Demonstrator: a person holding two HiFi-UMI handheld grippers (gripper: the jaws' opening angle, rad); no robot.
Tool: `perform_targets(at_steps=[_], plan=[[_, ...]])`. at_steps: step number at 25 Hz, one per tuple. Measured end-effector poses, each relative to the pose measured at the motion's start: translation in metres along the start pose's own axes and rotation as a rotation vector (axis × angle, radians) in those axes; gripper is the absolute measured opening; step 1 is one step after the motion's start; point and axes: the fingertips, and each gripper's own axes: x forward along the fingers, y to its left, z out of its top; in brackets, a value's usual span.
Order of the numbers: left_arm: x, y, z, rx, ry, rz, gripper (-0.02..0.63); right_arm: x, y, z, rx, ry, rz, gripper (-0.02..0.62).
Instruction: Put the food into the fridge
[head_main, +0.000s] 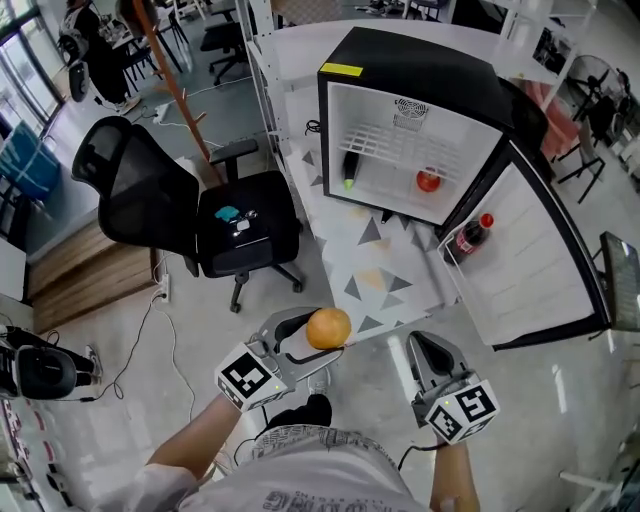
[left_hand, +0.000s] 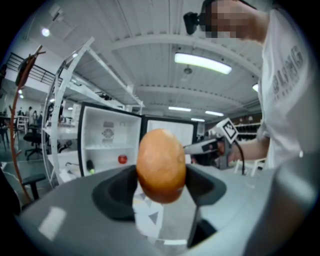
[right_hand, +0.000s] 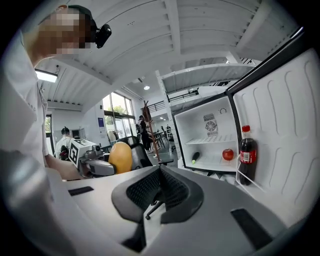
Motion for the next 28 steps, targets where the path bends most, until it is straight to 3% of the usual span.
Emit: perform_targets(at_steps=[14,28], plan=[[-0.002,0.071,-0.002,0.006,0.002,-0.051,0.301,0.063,-0.002,0.023,-0.01,0.005,-0.058,0.002],[0.009,0.094,0.001,0.028,0.013,-0.062,0.301,0.082,-0.014,0.033,-0.015,-0.023,-0.079,0.002]])
